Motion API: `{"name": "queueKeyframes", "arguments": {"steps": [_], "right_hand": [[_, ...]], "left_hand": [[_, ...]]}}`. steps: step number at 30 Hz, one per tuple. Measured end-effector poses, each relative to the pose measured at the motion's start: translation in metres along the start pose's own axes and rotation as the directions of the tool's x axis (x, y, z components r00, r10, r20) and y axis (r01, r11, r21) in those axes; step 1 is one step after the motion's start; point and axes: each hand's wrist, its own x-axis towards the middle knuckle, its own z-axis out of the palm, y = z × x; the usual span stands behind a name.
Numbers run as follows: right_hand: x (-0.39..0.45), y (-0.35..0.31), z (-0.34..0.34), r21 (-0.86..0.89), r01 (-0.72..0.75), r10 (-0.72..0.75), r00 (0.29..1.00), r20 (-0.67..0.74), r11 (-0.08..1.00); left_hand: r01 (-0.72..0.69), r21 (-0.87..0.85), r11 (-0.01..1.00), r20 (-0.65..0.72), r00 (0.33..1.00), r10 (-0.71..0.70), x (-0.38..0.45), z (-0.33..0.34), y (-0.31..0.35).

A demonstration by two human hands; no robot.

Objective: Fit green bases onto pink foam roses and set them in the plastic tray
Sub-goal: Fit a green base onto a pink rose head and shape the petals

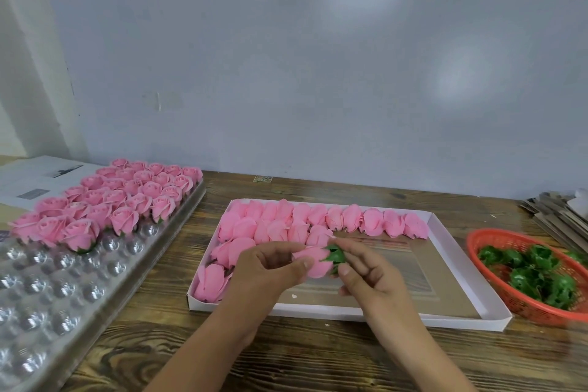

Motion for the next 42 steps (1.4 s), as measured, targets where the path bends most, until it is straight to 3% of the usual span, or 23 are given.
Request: {"name": "queueKeyframes", "arguments": {"steps": [12, 19, 42], "right_hand": [[0.0023, 0.0056, 0.0044, 0.207, -0.058, 0.076, 0.994, -0.078, 0.977], [0.0016, 0.0077, 0.0025, 0.353, -0.115, 0.141, 0.989, -0.049, 0.929], [-0.0009, 0.007, 0.0035, 0.211, -0.097, 0.116, 0.99, -0.076, 0.973]], "left_hand": [[0.01, -0.022, 1.0, -0.001, 1.0, -0.01, -0.0028, 0.0034, 0.0024], [0.005, -0.025, 1.0, 0.007, 1.0, -0.005, -0.0036, 0.0041, 0.0026], [0.005, -0.002, 1.0, -0.031, 1.0, -0.005, -0.0025, 0.0025, 0.0031]]}}
